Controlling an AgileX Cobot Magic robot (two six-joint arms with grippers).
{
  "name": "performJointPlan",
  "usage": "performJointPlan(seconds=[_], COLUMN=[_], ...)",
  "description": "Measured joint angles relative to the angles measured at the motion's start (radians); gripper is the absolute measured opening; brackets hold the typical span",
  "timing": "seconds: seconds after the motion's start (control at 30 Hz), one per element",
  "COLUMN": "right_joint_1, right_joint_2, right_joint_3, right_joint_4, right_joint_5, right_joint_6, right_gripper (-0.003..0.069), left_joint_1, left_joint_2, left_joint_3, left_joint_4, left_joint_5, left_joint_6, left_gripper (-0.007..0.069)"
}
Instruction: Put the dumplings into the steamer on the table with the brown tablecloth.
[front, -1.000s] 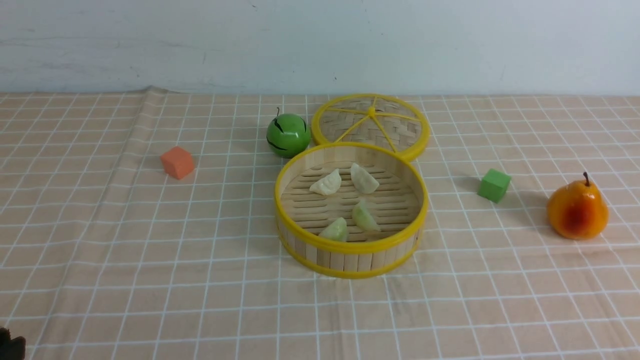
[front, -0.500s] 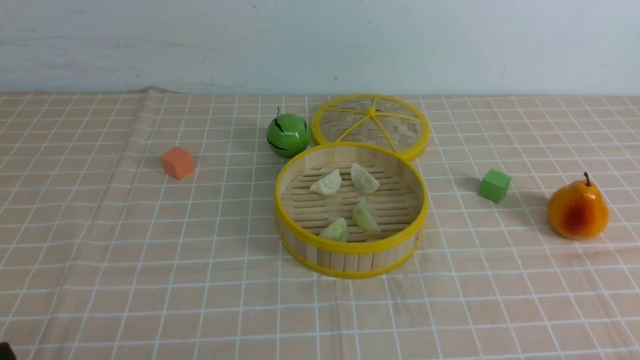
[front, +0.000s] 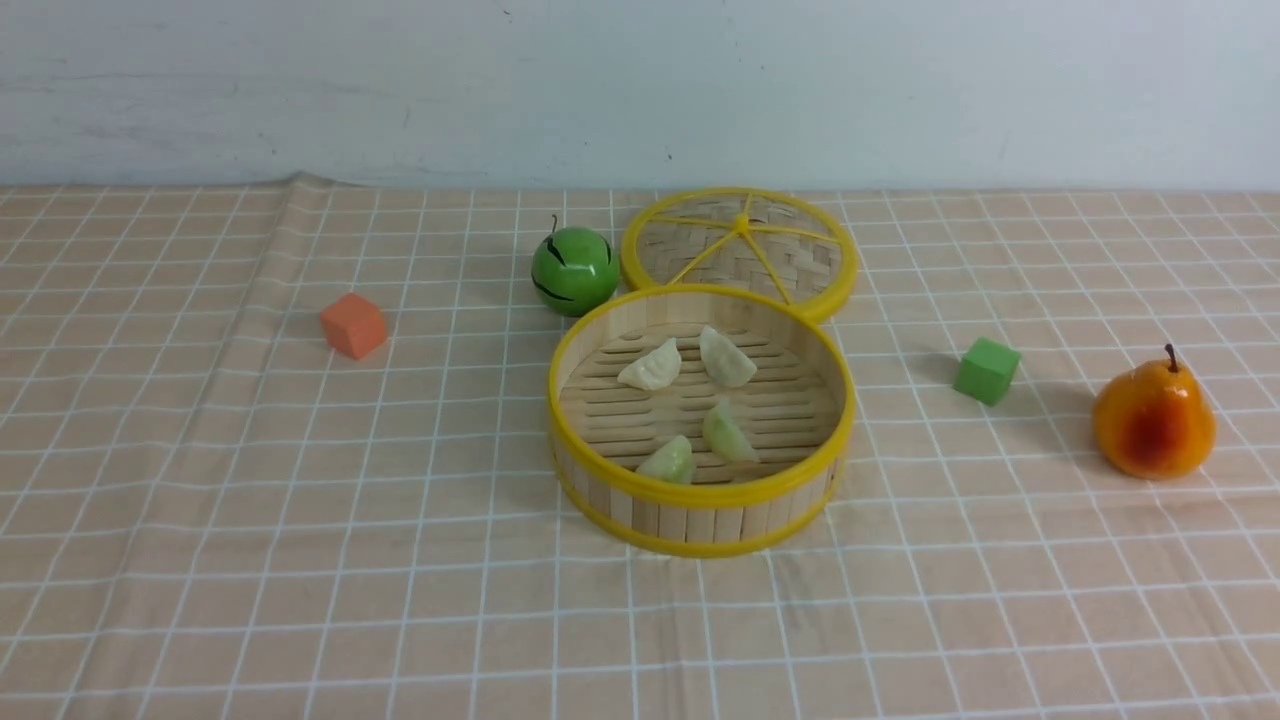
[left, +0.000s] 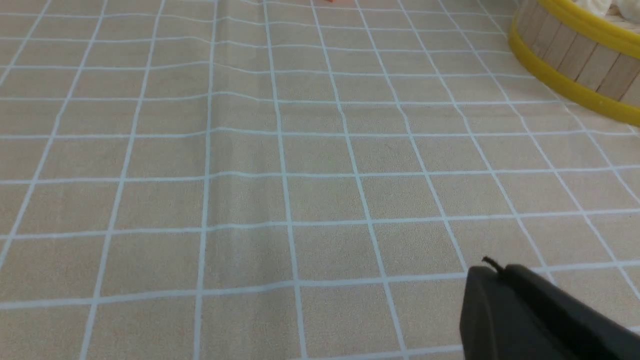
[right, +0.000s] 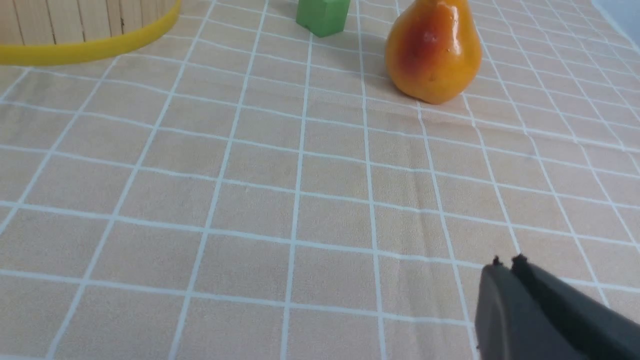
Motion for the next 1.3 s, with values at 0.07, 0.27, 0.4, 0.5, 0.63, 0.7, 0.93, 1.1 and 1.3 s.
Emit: performJointPlan(seconds=[0.07,0.27,0.4,0.5,0.63,0.7,0.93,1.1,1.3], right_joint_1=[0.0,0.0,0.0,0.0,0.0,0.0,0.0,0.0,0.0], right_joint_2=[0.0,0.0,0.0,0.0,0.0,0.0,0.0,0.0,0.0], right_joint_3=[0.0,0.0,0.0,0.0,0.0,0.0,0.0,0.0,0.0], right_joint_4=[0.0,0.0,0.0,0.0,0.0,0.0,0.0,0.0,0.0], right_joint_5=[0.0,0.0,0.0,0.0,0.0,0.0,0.0,0.0,0.0], right_joint_6=[0.0,0.0,0.0,0.0,0.0,0.0,0.0,0.0,0.0], right_gripper=[0.0013,0.002,0.0024,0.0029,0.0034,0.0036,0.0046,0.0055,0.0062], left_joint_1=[0.0,0.0,0.0,0.0,0.0,0.0,0.0,0.0,0.0], left_joint_2=[0.0,0.0,0.0,0.0,0.0,0.0,0.0,0.0,0.0], left_joint_3=[0.0,0.0,0.0,0.0,0.0,0.0,0.0,0.0,0.0], left_joint_4=[-0.005,-0.013,-0.014,-0.014,-0.014,-0.015,-0.016,-0.017,-0.017], left_joint_5=[0.0,0.0,0.0,0.0,0.0,0.0,0.0,0.0,0.0], left_joint_6=[0.002,0.002,0.002,0.002,0.002,0.002,0.002,0.002,0.002], left_gripper=[-0.0014,-0.0014,-0.0014,-0.0014,-0.0014,-0.0014,-0.0014,-0.0014,-0.0014])
